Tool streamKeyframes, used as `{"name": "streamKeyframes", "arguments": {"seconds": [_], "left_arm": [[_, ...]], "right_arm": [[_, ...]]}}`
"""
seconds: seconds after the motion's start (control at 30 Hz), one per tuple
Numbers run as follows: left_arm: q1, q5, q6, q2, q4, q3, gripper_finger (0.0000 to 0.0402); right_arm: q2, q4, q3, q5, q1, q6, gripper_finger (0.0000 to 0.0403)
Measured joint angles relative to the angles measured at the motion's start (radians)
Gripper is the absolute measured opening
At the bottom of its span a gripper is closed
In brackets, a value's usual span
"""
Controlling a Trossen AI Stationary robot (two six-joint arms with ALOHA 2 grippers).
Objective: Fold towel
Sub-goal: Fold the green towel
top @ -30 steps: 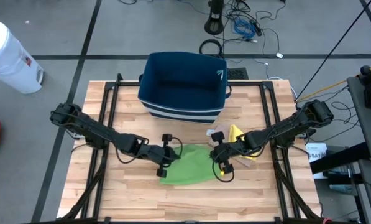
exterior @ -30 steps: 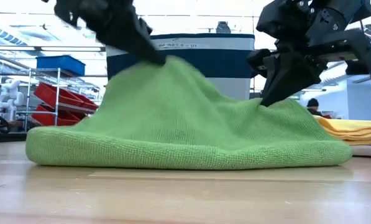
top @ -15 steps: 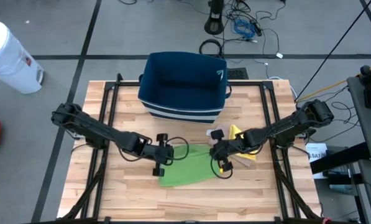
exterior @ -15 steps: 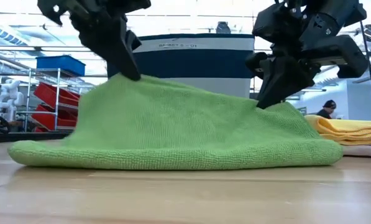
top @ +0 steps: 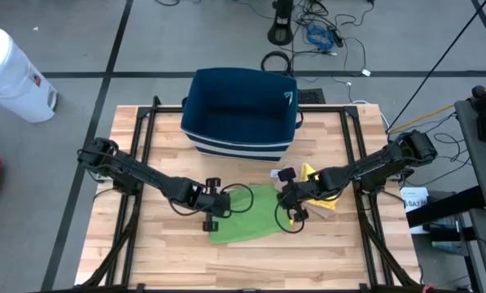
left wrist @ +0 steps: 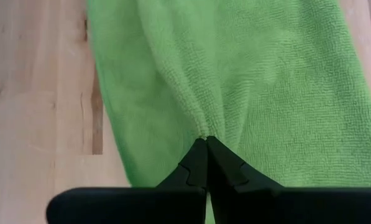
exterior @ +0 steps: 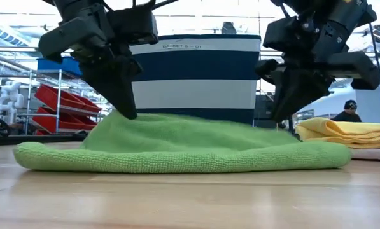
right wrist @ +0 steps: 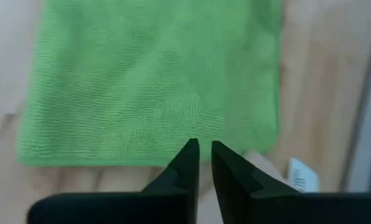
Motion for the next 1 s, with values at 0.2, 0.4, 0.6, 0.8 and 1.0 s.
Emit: {"name": "streamKeyframes", "arguments": {"seconds": [0.2, 0.4, 0.6, 0.8, 1.0], "left_arm": [[0.0, -0.006, -0.023, 0.0, -0.016, 0.0, 0.0], [0.0, -0.012, -0.029, 0.0, -0.013, 0.0, 0.0022], [-0.001, -0.031, -0.033, 0.0, -0.015, 0.0, 0.007], [-0.003, -0.032, -0.058, 0.0, -0.042, 0.0, 0.0117], [-0.008, -0.026, -0.076, 0.0, -0.007, 0.0, 0.0155]], "right_arm": [[0.0, -0.051, 0.0, 0.085, 0.0, 0.024, 0.0082], [0.0, 0.031, 0.0, -0.15, 0.024, 0.102, 0.0121], [0.0, 0.068, 0.0, -0.182, 0.13, 0.13, 0.0126], [0.0, 0.132, -0.051, -0.167, 0.193, 0.188, 0.0126], [0.0, 0.276, -0.14, -0.142, 0.207, 0.233, 0.0126]]}}
